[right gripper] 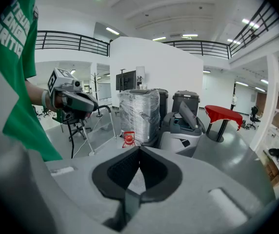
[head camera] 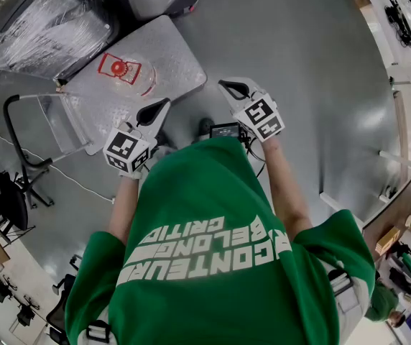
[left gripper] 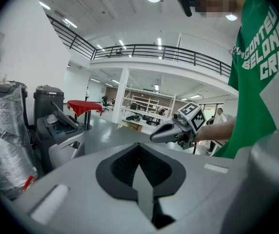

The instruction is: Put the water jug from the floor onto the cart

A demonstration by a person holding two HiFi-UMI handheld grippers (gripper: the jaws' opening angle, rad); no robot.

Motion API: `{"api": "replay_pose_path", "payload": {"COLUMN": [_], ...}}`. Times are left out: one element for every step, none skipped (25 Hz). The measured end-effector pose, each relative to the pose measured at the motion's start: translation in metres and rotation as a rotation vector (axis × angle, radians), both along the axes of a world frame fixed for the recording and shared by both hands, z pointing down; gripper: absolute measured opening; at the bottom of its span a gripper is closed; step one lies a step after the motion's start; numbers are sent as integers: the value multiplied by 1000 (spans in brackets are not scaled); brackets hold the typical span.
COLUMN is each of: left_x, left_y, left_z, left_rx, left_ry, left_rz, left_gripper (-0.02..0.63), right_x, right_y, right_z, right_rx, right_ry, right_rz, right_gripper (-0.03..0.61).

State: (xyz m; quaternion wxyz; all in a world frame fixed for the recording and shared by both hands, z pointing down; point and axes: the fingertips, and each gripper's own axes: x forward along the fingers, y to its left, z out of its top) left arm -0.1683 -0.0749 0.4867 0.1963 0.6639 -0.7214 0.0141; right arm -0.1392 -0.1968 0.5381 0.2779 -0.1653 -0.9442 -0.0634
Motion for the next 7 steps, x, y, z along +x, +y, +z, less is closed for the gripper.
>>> {"api": "replay_pose_path", "payload": {"left_x": [0, -1, -1, -1, 0, 0, 1], "left_y": [0, 1, 1, 2, 2, 2, 2], "left_z": [0, 0, 0, 0, -1, -1, -2], "left_rx": [0, 0, -1, -1, -1, -1, -1], "left_ry": [0, 0, 0, 0, 0, 0, 0], "left_rz": [-1, -3, -4, -5, -6, -7, -8], "left_gripper": [9, 9, 9, 9, 9, 9, 9], "right_x": [0, 0, 0, 1, 2, 3, 4], "right_y": [1, 1, 1, 1, 1, 0, -1], "right_z": [-1, -1, -1, -1, 0, 1, 2], "right_rx": [-3, -4, -3, -1, 2, 5, 9], "right_ry": [2, 3, 4, 5, 6, 9, 11], "right_rz": [-1, -1, -1, 0, 0, 2, 3], "right_gripper": [-8, -8, -8, -8, -8, -8, -8]}}
